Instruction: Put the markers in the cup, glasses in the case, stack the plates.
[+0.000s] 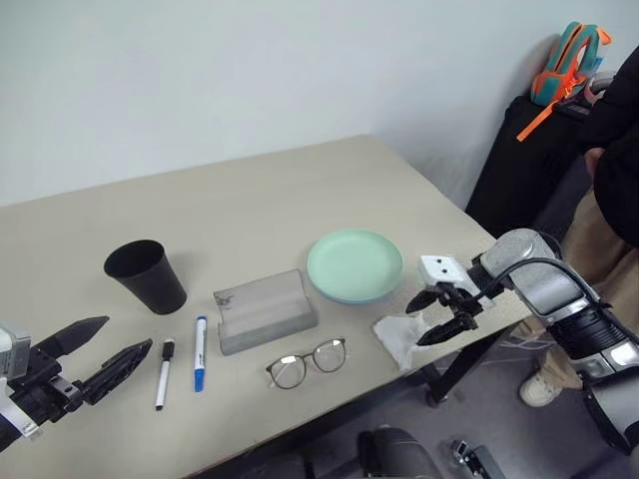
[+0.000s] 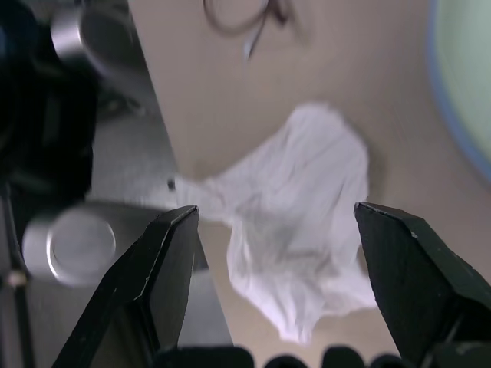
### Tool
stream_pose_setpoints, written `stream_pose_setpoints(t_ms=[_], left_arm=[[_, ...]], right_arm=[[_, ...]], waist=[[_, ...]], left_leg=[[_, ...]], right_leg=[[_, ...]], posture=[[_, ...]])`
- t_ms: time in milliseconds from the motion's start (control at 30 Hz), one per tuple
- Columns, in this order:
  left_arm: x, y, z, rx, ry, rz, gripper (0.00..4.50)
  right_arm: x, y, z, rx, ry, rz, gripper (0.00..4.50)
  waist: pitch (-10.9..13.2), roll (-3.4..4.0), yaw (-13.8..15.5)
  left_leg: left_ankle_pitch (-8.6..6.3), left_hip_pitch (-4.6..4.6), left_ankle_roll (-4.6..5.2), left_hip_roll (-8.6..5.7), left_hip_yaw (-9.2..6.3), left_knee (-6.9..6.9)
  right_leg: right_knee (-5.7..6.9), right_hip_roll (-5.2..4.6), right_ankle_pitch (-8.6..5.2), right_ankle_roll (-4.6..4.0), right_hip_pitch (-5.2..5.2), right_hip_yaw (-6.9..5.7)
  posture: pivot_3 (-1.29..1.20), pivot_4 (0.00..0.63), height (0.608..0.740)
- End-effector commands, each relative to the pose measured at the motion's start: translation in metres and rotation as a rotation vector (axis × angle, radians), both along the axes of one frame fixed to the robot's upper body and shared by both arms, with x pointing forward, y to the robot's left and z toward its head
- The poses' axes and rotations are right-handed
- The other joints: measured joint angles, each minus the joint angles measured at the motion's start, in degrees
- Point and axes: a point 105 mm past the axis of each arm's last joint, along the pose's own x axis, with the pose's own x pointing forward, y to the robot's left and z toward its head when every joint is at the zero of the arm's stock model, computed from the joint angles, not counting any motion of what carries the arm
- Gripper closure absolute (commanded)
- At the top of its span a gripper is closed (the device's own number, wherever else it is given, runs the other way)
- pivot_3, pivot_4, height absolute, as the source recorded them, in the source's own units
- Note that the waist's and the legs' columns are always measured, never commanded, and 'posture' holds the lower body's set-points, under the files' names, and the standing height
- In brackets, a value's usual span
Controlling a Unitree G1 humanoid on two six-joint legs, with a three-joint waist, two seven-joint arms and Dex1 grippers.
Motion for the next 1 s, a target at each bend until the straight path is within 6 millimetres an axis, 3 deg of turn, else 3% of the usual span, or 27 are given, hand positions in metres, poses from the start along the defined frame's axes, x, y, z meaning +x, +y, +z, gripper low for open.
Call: stream_pose_setpoints(t_ms=[33,200,367,467,600,767,800,900,1000], left_arm=[[0.001,-0.003,0.007,0.021,-0.027,-0.018,0.35],[0.001,-0.002,0.008,0.024,-0.027,-0.015,0.35],[0.001,-0.002,0.009,0.025,-0.027,-0.012,0.35],[0.001,-0.001,0.009,0.026,-0.026,-0.011,0.35],[0.001,-0.002,0.009,0.025,-0.028,-0.011,0.35],[0.002,-0.002,0.009,0.026,-0.030,-0.013,0.35],[0.003,-0.002,0.009,0.026,-0.030,-0.015,0.35],[0.003,-0.002,0.009,0.026,-0.031,-0.017,0.35],[0.003,-0.003,0.009,0.026,-0.030,-0.019,0.35]], right_arm=[[0.002,0.001,-0.003,-0.045,-0.092,0.054,1.00],[0.009,0.000,-0.022,-0.108,-0.195,0.092,1.00],[0.019,0.003,-0.027,-0.109,-0.257,0.086,1.00],[0.022,0.005,-0.026,-0.096,-0.270,0.079,1.60],[0.024,0.007,-0.021,-0.078,-0.270,0.083,2.86],[0.025,0.010,-0.016,-0.068,-0.274,0.111,4.47],[0.025,0.011,-0.014,-0.064,-0.275,0.119,4.47],[0.029,0.017,-0.002,-0.032,-0.280,0.130,4.47],[0.029,0.028,0.020,0.059,-0.246,0.132,4.47]], waist=[[0.0,-0.01,0.0],[0.0,-0.12,0.0],[0.0,-0.38,-0.1],[-0.1,-0.60,-0.1],[0.0,-0.53,-0.1],[0.0,0.17,0.0],[0.0,0.19,0.0],[0.0,0.19,0.0],[-0.1,0.10,0.2]], left_leg=[[0.00,-0.02,0.00,0.00,0.00,0.00],[0.00,-0.03,0.00,0.00,0.02,-0.01],[0.00,0.04,0.00,0.02,0.01,0.00],[0.00,0.08,-0.02,0.06,-0.02,0.01],[-0.01,0.03,-0.03,0.12,-0.14,0.26],[-0.02,-0.61,-0.04,1.06,-0.90,0.56],[-0.03,-0.96,-0.05,1.28,-0.93,0.63],[-0.06,-0.84,-0.11,1.31,-0.99,0.65],[-0.14,-0.81,-0.26,1.19,-0.57,0.68]], right_leg=[[0.00,0.00,0.00,0.00,-0.02,0.00],[0.00,0.00,0.00,0.00,-0.04,0.00],[-0.01,0.01,0.00,0.00,0.01,0.01],[-0.05,0.00,0.00,0.00,0.01,-0.06],[-0.42,-0.05,0.00,0.00,0.03,-0.45],[-2.38,-0.22,0.04,0.05,0.28,-2.95],[-2.49,-0.30,0.05,0.07,0.22,-3.29],[-2.47,-0.56,0.05,0.07,0.20,-3.93],[-1.77,-1.01,0.06,0.06,-0.11,-4.40]], posture=[[0.00,0.000,0.738],[0.00,0.000,0.738],[0.00,0.000,0.738],[0.00,0.000,0.738],[0.00,0.000,0.738],[0.00,0.000,0.738],[0.00,0.000,0.738],[0.00,0.000,0.738],[0.00,0.000,0.738]])
